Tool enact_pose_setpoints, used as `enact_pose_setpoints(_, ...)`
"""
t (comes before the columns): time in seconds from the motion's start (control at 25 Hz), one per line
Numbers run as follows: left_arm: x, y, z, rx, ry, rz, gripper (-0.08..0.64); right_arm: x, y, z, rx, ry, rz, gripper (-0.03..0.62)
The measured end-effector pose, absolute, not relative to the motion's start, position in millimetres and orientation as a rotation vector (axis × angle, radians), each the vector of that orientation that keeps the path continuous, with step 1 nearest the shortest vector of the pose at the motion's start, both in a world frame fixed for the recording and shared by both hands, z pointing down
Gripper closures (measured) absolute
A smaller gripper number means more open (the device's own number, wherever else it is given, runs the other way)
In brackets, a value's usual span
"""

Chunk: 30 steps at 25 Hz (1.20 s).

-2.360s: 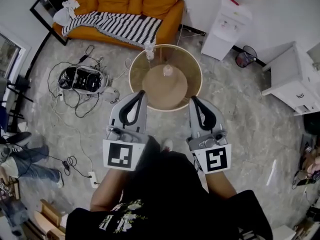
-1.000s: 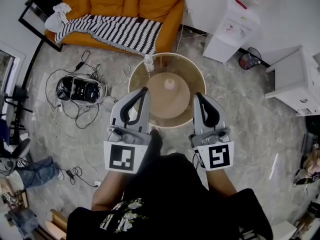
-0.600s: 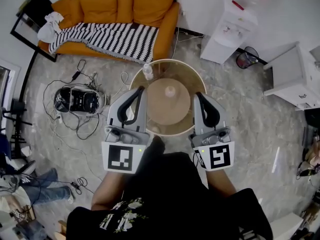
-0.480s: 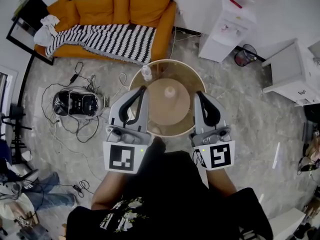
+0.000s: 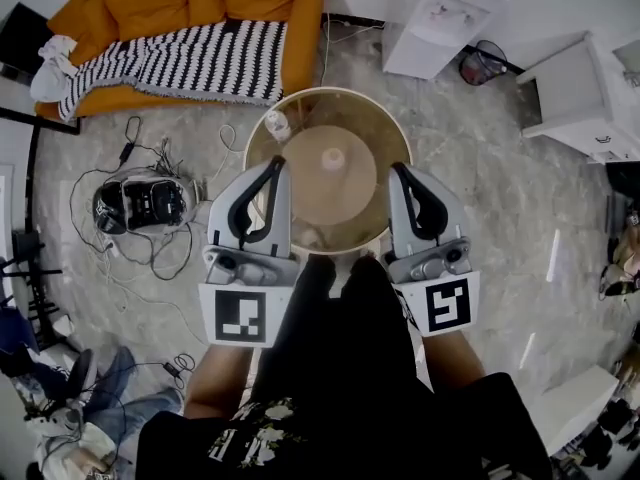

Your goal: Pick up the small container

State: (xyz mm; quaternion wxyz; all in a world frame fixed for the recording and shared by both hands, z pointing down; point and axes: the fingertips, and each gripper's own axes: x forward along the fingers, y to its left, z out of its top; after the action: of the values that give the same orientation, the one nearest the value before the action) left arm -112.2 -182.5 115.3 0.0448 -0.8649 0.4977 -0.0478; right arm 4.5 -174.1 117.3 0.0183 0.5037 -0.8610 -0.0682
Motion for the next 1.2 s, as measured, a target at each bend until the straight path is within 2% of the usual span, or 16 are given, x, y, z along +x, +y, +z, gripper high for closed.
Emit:
enact_pose_setpoints(0.6, -58, -236, 207, -2.622, 1.659, -0.131, 0.554, 46, -234, 210, 1.384, -2.728, -0.173, 0.595)
enact_pose_setpoints(1.2, -71, -282, 322, -2.571, 1.782, -0.210, 0.554, 28, -279, 335, 1.288, -2.745, -0.027, 0.594)
